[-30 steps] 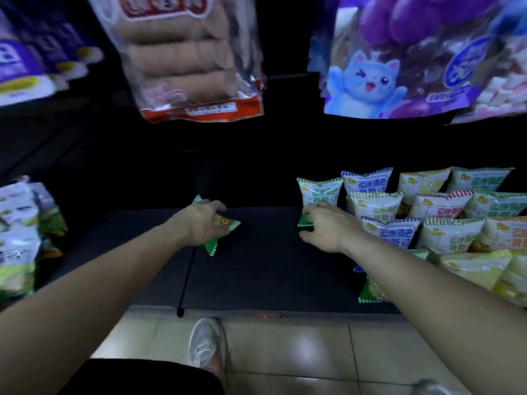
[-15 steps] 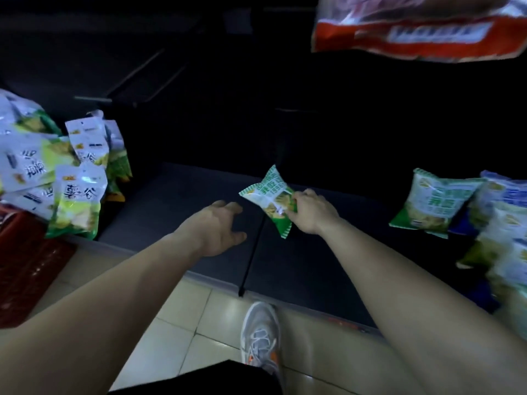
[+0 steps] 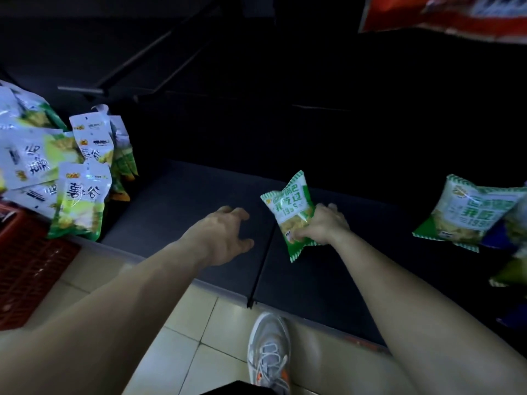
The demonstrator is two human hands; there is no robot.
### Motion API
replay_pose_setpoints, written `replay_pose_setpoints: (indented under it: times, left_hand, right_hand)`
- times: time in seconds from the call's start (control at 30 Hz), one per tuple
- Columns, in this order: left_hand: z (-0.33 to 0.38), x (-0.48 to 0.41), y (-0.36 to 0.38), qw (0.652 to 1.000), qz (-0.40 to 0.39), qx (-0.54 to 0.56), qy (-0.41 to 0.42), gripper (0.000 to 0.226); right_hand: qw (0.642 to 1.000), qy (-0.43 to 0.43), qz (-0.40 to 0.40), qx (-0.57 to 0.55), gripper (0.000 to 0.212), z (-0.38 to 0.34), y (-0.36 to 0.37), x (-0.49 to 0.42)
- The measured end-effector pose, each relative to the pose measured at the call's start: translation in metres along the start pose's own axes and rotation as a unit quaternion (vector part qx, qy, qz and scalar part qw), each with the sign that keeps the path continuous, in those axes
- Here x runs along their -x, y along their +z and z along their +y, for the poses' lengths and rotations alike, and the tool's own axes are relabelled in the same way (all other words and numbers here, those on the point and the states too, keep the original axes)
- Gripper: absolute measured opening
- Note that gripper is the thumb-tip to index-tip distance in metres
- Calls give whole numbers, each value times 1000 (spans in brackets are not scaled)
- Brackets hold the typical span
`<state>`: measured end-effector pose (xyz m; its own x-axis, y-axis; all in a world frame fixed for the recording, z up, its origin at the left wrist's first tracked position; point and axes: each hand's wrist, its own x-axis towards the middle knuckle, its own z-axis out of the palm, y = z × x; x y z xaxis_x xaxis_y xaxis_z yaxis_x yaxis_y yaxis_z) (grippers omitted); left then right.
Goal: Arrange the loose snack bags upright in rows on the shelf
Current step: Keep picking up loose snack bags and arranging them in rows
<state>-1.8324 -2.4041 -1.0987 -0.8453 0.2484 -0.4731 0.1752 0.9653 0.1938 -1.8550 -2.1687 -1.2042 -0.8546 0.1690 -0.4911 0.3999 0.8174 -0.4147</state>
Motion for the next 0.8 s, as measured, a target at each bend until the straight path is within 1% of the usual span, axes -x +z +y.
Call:
replay_pose_setpoints:
  times: [0.07, 0.13, 0.2, 0.3, 0.37, 0.43, 0.5, 0.57, 0.63, 0.7, 0.73, 0.8]
  left_hand:
    - [7, 4, -5, 1000, 8, -4, 8, 69]
    - [16, 7, -10, 1000, 21, -5, 22, 72]
    - [30, 14, -13, 999, 29, 11, 37, 79]
    - [64, 32, -20, 993, 31, 75, 83, 98]
    - [94, 47, -25, 984, 16, 130, 123, 103]
    - [125, 64, -28, 968, -13, 186, 165, 96]
    - [155, 78, -29, 957, -23, 201, 208, 80]
    - [186, 90, -29, 951, -10, 199, 236, 69]
    - [217, 97, -27, 953, 12, 178, 247, 70]
    - [246, 97, -22, 961, 39, 122, 245, 75]
    - [259, 94, -17, 965, 50, 90, 240, 77]
    - [282, 82, -4, 972, 62, 33, 223, 81]
  right_hand:
    - [999, -15, -16, -26, 91, 15, -4, 24]
    - [998, -49, -22, -14, 85, 31, -15, 54]
    - [996, -85, -29, -9, 84, 47, -33, 88]
    - [992, -123, -37, 8, 94, 67, -72, 146]
    - [990, -139, -27, 18, 100, 81, -98, 182]
    - [989, -145, -5, 13, 104, 95, -119, 215]
    - [990, -140, 18, 4, 106, 112, -136, 241]
    - [991, -128, 37, 23, 110, 132, -151, 264]
    - [988, -108, 65, 89, 115, 159, -165, 283]
    - [981, -77, 96, 151, 106, 192, -177, 298]
    - [982, -57, 98, 154, 100, 210, -183, 304]
    - [989, -10, 80, 120, 92, 245, -194, 311]
